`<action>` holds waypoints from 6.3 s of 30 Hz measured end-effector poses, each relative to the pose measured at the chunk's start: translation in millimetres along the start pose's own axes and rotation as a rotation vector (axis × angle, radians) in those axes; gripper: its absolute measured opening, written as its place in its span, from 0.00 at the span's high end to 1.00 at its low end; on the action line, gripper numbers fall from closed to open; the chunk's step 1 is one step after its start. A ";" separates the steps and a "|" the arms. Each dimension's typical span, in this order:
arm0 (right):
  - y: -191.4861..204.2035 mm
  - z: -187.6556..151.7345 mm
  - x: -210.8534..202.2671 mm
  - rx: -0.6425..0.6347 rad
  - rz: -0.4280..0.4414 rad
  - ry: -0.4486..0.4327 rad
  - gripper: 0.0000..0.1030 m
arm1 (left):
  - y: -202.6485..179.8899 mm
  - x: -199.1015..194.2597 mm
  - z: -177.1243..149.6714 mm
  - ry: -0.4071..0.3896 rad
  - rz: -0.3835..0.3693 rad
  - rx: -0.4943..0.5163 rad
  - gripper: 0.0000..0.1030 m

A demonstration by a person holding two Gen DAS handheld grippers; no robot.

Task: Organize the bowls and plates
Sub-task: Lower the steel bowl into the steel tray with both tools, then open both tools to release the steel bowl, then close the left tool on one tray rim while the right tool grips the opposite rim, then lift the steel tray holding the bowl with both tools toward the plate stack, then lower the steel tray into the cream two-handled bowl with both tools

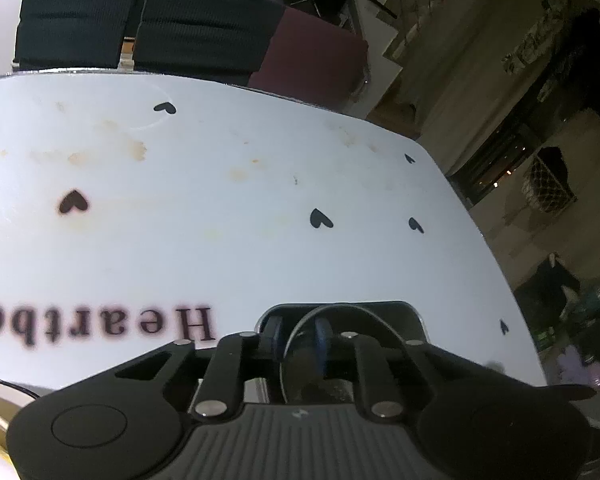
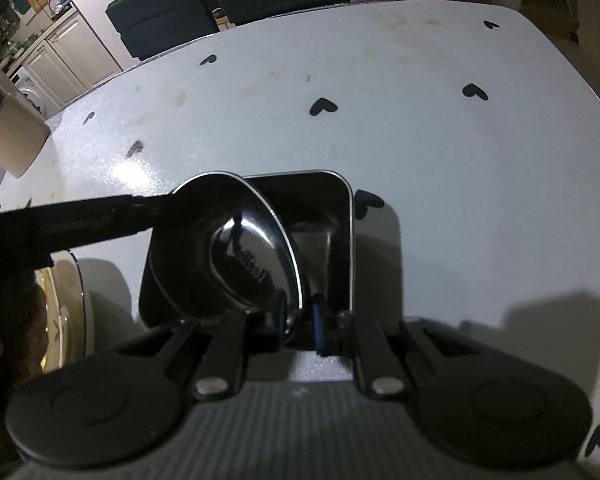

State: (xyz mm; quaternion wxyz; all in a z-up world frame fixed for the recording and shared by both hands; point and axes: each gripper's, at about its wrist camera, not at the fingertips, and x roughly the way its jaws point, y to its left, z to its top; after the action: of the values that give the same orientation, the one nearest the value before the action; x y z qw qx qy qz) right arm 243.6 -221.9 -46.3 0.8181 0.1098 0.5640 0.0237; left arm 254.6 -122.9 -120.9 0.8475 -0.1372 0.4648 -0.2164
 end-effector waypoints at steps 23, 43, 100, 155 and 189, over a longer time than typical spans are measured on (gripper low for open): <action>-25.5 12.4 -42.6 0.075 0.021 -0.163 0.59 | -17.4 -39.9 9.3 0.006 0.085 0.238 0.24; -27.0 19.6 -11.2 0.037 -0.088 -0.076 0.74 | -4.8 -23.1 -23.9 0.136 0.174 0.399 0.24; -36.8 0.6 -77.4 0.056 0.121 -0.233 0.92 | 10.2 -65.7 2.0 -0.052 -0.015 -0.037 0.96; 108.9 -46.8 -95.8 -0.095 0.400 -0.193 0.92 | 144.4 -240.8 -78.4 -0.131 0.121 -0.213 0.96; 123.5 -50.1 -80.3 -0.109 0.309 -0.144 0.92 | 146.2 -220.6 -85.1 -0.117 0.177 -0.207 0.96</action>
State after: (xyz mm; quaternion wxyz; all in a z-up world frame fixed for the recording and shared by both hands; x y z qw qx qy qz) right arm 178.5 -107.0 35.8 0.8478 0.1521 0.4781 0.1719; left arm 112.9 110.6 -68.7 0.8702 -0.1946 0.4448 -0.0833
